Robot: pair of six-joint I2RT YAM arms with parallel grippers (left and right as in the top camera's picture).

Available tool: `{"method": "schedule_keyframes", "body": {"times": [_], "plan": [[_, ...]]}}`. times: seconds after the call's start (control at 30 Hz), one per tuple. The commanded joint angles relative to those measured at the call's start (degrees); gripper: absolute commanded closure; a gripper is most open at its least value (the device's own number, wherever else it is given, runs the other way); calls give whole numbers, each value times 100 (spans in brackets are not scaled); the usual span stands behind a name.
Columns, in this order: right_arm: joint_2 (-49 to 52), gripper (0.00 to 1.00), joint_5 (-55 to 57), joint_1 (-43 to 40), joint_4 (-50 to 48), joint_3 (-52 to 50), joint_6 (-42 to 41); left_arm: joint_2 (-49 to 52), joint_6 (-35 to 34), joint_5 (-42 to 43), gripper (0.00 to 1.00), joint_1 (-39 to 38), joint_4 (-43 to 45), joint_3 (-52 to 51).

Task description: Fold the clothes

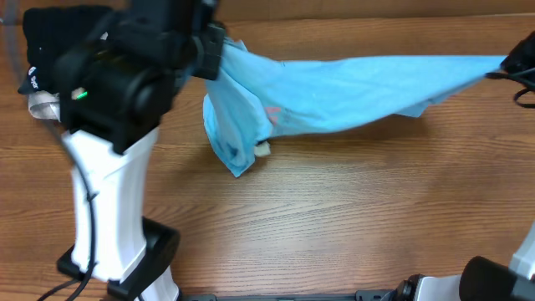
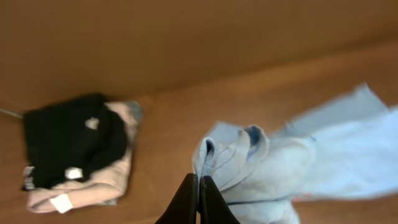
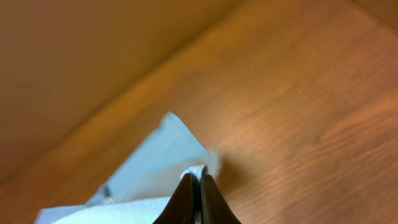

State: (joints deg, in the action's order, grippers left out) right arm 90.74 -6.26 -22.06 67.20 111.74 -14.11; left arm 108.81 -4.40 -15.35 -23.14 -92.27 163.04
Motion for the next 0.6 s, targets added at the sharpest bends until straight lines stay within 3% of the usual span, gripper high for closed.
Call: {"method": "schedule_keyframes", "body": {"times": [0.0,0.17,0.57], "plan": [[-249,96,-702,-258,205,820,90,-715,-96,-203,96,245,236,404],[-564,96,-1652,-929,529,1799,114,-1346,-7,-365,96,358,730,450],[-1875,96,-1781,-1816,986,2903,219,-2763,-9,-625,96,358,1150,450]]}}
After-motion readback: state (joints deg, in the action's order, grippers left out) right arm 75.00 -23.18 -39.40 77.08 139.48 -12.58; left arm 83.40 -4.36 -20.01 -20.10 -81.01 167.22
